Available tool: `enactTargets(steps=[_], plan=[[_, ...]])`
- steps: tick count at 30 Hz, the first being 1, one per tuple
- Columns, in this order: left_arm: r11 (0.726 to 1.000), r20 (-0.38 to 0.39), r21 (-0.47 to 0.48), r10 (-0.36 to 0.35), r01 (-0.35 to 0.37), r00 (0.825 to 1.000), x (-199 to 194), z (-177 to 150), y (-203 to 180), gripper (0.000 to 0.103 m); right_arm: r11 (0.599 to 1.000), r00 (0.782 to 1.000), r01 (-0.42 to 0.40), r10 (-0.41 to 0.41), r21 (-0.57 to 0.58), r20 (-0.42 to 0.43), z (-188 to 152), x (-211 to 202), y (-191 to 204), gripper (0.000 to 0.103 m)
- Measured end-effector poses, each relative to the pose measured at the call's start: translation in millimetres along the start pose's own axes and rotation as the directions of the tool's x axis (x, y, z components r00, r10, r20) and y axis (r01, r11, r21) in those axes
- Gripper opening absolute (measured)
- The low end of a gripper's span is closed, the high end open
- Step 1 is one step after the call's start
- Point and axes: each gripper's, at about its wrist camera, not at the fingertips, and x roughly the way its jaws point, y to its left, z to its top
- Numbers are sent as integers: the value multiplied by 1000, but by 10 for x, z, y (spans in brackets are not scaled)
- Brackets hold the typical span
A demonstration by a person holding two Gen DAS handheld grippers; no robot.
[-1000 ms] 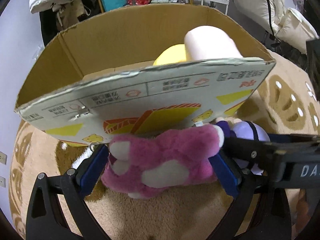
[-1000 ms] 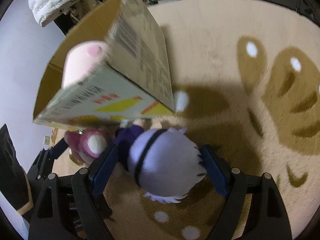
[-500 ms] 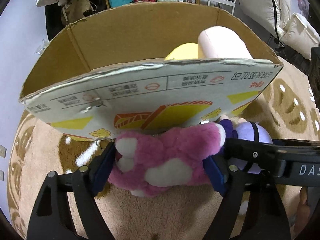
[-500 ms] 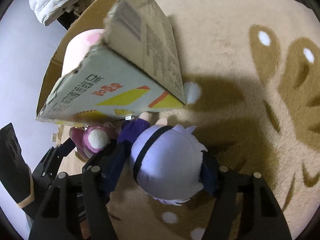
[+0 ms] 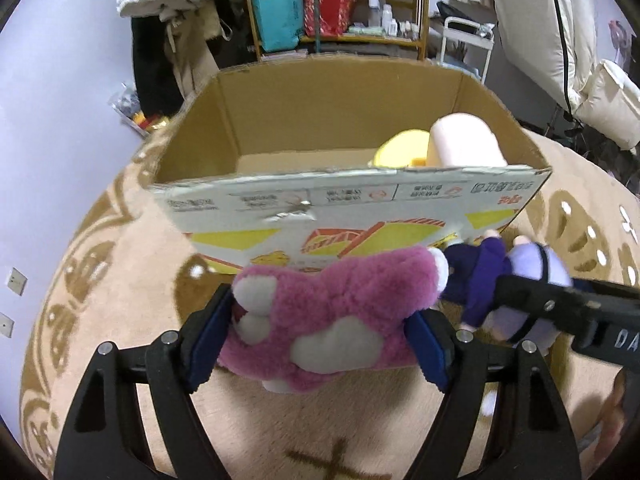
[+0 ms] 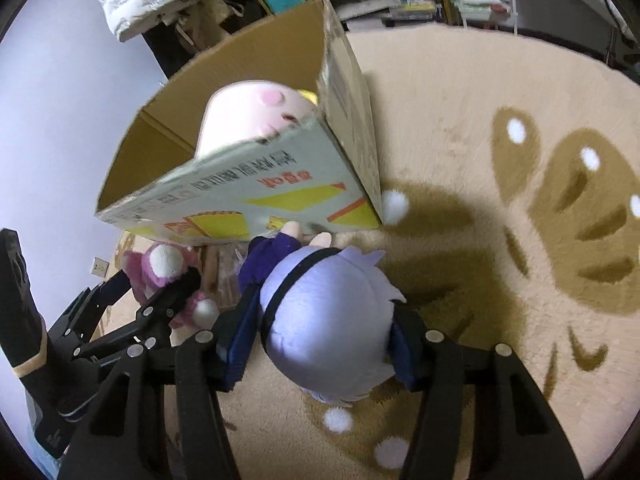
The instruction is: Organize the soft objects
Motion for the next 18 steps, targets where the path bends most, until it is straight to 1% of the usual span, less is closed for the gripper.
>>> enactTargets(steps=[3, 6, 7, 9, 10, 13, 15, 16, 18], plan=[[1000, 57, -6, 11, -11, 998, -242, 14, 31, 80, 1000, 998, -14, 14, -10, 61, -24, -225, 22, 61], [999, 131, -7, 36, -35, 991, -486, 36, 88, 80, 999, 989, -35, 40, -36, 143, -51, -522, 86, 61], [999, 167, -5, 50, -50, 985, -591, 33, 102, 80, 998, 984, -37, 44, -45, 172, -52, -620, 110, 61], [999, 204, -8, 51, -51, 978, -677, 92, 128, 80, 997, 971, -50, 62, -57, 232, -77, -798, 168, 61], [999, 223, -12, 54, -52, 973, -738, 97, 138, 80, 997, 964, -54, 67, -56, 256, -16, -908, 165, 61], [998, 284, -18, 64, -62, 957, -913, 139, 149, 80, 996, 944, -67, 85, -66, 318, -19, -1097, 141, 61], [997, 325, -20, 73, -71, 943, -1027, 182, 160, 80, 995, 931, -50, 77, -85, 357, 15, -1204, 150, 61], [997, 337, -22, 75, -72, 939, -1052, 204, 178, 80, 995, 921, -36, 70, -97, 383, 28, -1263, 176, 61], [997, 371, -24, 79, -75, 925, -1126, 271, 206, 80, 994, 913, -34, 74, -105, 402, 38, -1302, 186, 61]])
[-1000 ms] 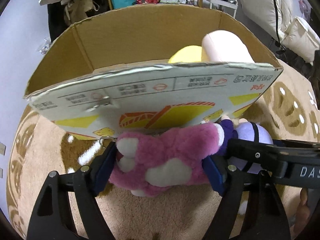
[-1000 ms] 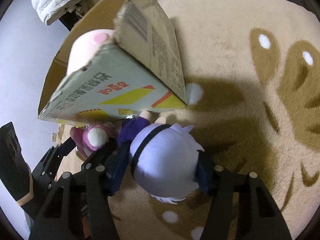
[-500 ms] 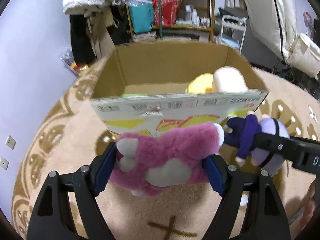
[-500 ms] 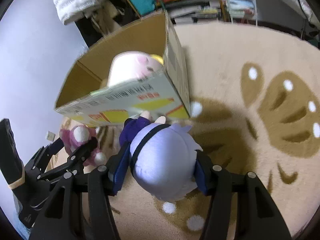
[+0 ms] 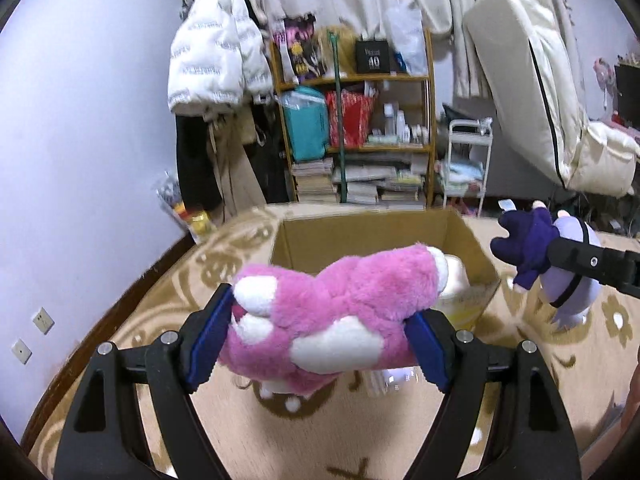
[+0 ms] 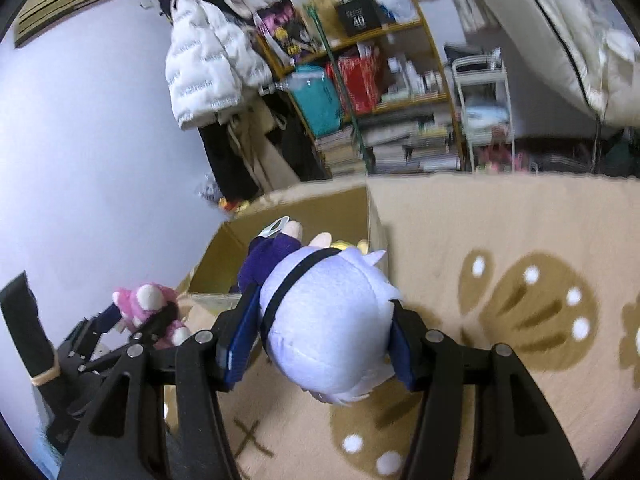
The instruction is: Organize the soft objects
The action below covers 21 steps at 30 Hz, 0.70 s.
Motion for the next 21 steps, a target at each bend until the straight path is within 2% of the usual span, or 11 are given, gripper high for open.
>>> enactTargets(steps=[7, 14, 21], plan=[[998, 90, 47, 27, -32, 996, 76, 358, 87, 81, 998, 999, 3, 0, -60, 46, 247, 71, 110, 61], [997, 105, 65, 26, -33, 994, 294, 664, 176, 81, 996, 998, 1, 5, -93, 67, 468, 239, 212, 61], [999, 80, 39, 18, -21, 997, 564, 666, 254, 82, 988, 997, 6, 6, -156, 73, 624, 507, 342, 62]])
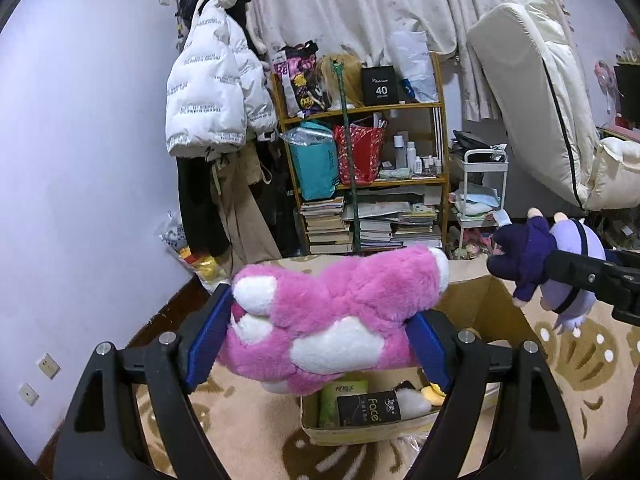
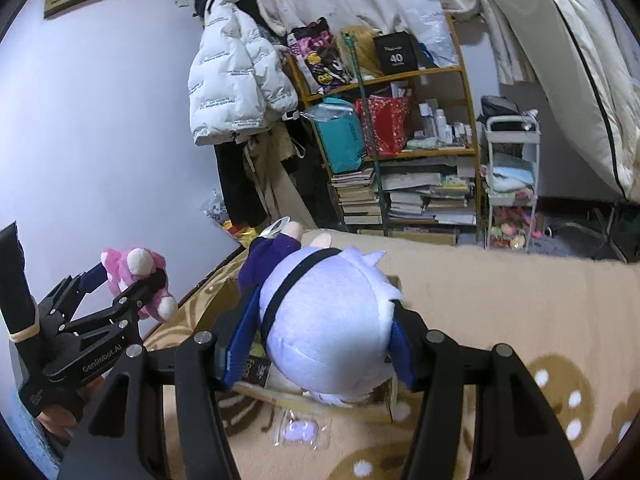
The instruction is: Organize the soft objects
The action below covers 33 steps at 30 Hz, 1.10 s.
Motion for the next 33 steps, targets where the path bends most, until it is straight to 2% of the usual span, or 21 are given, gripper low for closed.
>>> enactTargets(steps=[7, 14, 22, 24, 26, 30, 33], plan=[[998, -68, -53, -20, 16, 998, 308, -191, 54, 82, 1000, 1000, 16, -16, 1, -17, -168, 310, -71, 62], [996, -119, -61, -67, 60, 991, 539, -277, -36, 83, 999, 999, -36, 36, -1, -1, -255, 461, -171, 64], [996, -185, -53, -74, 65, 980, 713, -398, -112, 85, 997, 997, -76, 77, 20, -25, -319, 615, -219, 64], [997, -185, -48, -71, 63, 980, 718, -415, -125, 85, 996, 996, -87, 88, 22, -26, -325, 625, -221, 66], [998, -188, -35, -66, 60, 980, 722, -417, -153, 86, 995, 995, -95, 96, 22, -25, -319, 628, -212, 73], [998, -213, -26, -64, 59, 975, 737, -444, -181, 92, 996, 996, -85, 86, 18, -26, -309, 613, -208, 75], [997, -228, -35, -71, 65, 971, 731, -459, -170, 94, 997, 997, -78, 79, 30, -27, -313, 574, -227, 81]])
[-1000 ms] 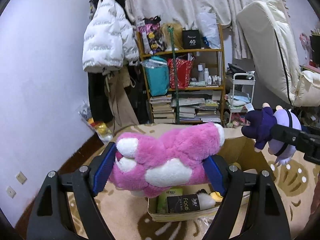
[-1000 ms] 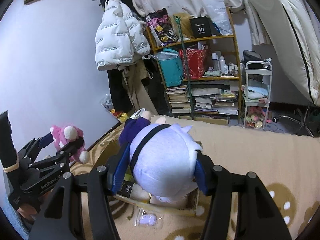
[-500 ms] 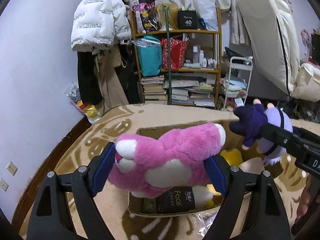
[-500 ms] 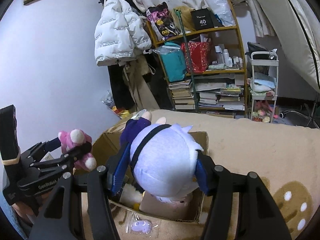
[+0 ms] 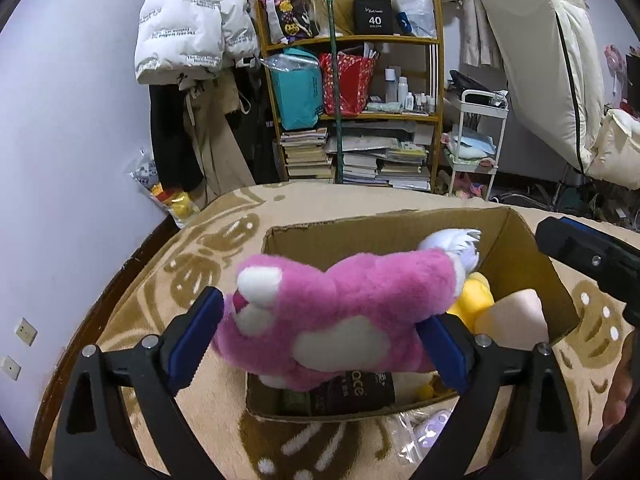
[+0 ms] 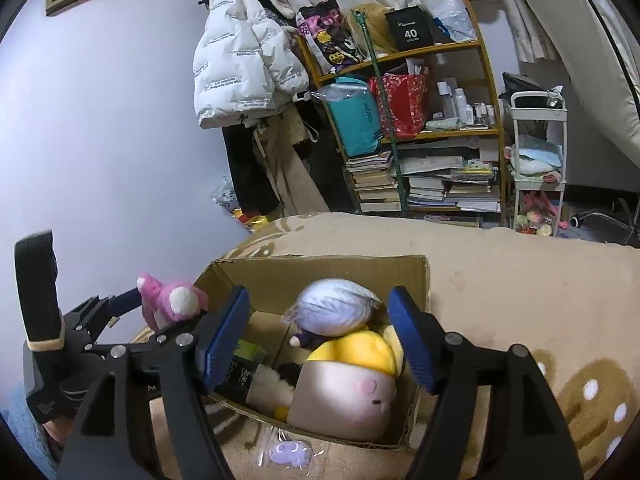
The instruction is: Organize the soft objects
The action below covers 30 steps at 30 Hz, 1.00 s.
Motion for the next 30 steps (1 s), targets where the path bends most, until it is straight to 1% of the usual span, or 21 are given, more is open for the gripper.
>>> enactTargets(steps=[3, 5, 8, 10, 15, 21, 24, 30], plan=[[1000, -11, -16, -7, 7, 1000, -29, -6, 26, 98, 1000, 1000, 11, -11, 7, -4, -10, -44, 0, 84], [999, -7, -29, -13, 13, 1000, -64, -10, 46, 98, 1000, 1000, 19, -19, 13, -6, -18, -76, 1, 90], [999, -6, -37, -33, 32, 999, -116, 0, 64, 98, 999, 1000, 23, -22, 22, -11, -25, -121, 5, 91], [999, 10, -34, -37, 38, 999, -166, 15, 67, 99, 999, 1000, 25, -25, 25, -11, -32, -146, 15, 91], [1000, 38, -11, -27, 27, 999, -258, 45, 26, 99, 999, 1000, 27, -27, 32, -2, -27, -233, 10, 91], [999, 70, 15, -43, 42, 997, -295, 94, -32, 99, 998, 1000, 28, -27, 55, -12, -22, -234, -50, 91], [999, 71, 35, -28, 26, 997, -263, 119, -80, 99, 998, 1000, 25, -24, 58, -16, -19, -220, -53, 91], [999, 45, 29, -15, 14, 999, -208, 96, -70, 99, 998, 999, 30, -28, 61, -32, -52, -189, -52, 91]])
